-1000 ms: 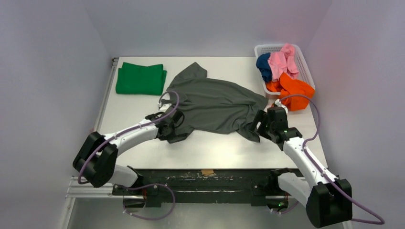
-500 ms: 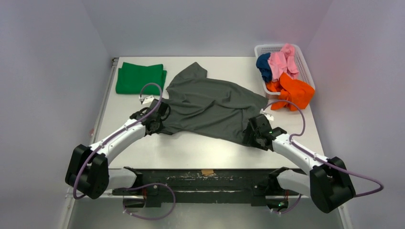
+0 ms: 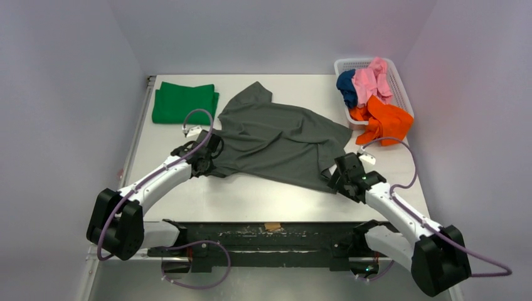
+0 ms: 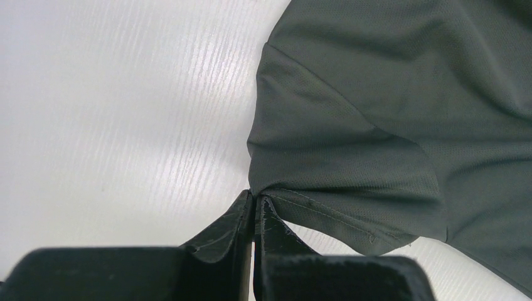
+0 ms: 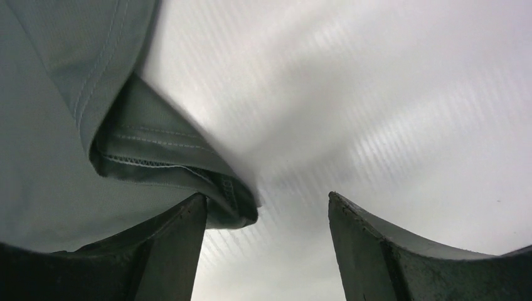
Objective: Fold and stack the t-shirts
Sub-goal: Flatten out the tshirt
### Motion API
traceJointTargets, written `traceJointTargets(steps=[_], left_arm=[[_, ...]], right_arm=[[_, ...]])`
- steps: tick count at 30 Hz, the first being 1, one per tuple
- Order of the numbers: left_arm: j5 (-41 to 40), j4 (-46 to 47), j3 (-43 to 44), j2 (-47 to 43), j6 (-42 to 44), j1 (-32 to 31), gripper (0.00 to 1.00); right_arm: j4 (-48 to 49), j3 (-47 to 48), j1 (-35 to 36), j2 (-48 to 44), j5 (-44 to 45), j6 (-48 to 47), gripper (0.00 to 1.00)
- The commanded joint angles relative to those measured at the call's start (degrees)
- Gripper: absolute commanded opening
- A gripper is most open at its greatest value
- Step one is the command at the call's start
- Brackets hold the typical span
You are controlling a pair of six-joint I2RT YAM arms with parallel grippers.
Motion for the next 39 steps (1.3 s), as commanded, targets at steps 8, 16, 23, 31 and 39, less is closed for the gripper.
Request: traceJointTargets(steps=[8, 16, 23, 31, 39], left_arm=[[-0.78, 0.12, 1.71, -0.62, 1.08, 0.59, 0.00], [0.43, 0.83, 0.87, -1.83, 1.19, 0.60, 0.00], [0.78, 0.91, 0.60, -1.88, 1.03, 0.57, 0.00], [1.15, 1.15, 0.15, -2.56, 0.86, 0.57, 0.00], [1.65, 0.10, 0.32, -6.37, 0.81, 0.63, 0.00]], right_arm=[[7.38, -2.47, -4.04, -8.65, -15.26, -9.03, 0.55], [5.56, -4.19, -3.61, -8.03, -14.84, -9.44, 0.49], [9.50, -4.56, -1.79, -1.08, -12.69, -7.37, 0.42], [11.38, -5.84, -1.65, 0.84, -10.99, -6.63, 0.23], [13.80, -3.87, -1.58, -1.07, -14.74, -9.47, 0.00]])
